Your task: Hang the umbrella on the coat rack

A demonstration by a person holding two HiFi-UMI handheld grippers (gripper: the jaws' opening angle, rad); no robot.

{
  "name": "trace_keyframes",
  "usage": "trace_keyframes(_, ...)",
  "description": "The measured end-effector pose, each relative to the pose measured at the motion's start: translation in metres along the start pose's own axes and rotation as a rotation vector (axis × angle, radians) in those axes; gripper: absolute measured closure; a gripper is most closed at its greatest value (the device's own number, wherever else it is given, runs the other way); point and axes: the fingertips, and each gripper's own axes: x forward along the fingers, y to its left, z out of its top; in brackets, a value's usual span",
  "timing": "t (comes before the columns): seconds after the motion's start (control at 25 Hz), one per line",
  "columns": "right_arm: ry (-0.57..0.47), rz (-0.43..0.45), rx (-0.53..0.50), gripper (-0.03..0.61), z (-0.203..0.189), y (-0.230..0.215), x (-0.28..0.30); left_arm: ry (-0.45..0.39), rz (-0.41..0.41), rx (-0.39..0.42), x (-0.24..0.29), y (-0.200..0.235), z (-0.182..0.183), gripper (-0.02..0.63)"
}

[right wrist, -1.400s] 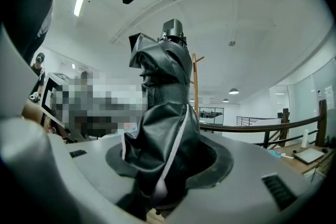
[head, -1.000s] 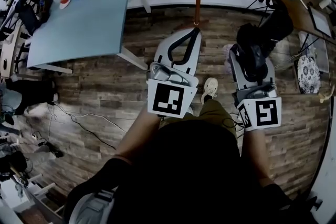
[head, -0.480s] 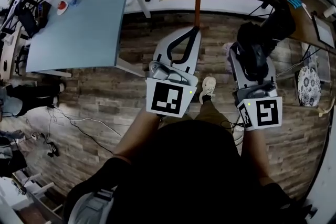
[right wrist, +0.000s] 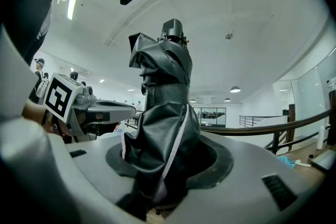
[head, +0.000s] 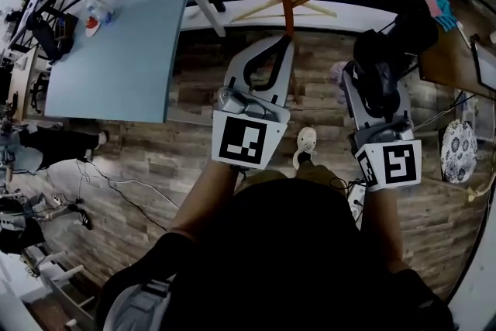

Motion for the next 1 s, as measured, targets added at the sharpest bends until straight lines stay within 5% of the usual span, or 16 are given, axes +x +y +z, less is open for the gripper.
trace_keyframes(0.36, -0.011, 0.052, -0.011, 0.360, 0.002, -0.063, 0.045, -0.002, 0.072, -0.006, 0.069, 0.021, 0.006, 0.601)
trace_keyframes(1.0, -0.014, 0.122, -0.027, 0.360, 0.001, -0.096, 0.085, -0.011, 0.112, 0.012, 0.123, 0.031, 0.010, 0.601)
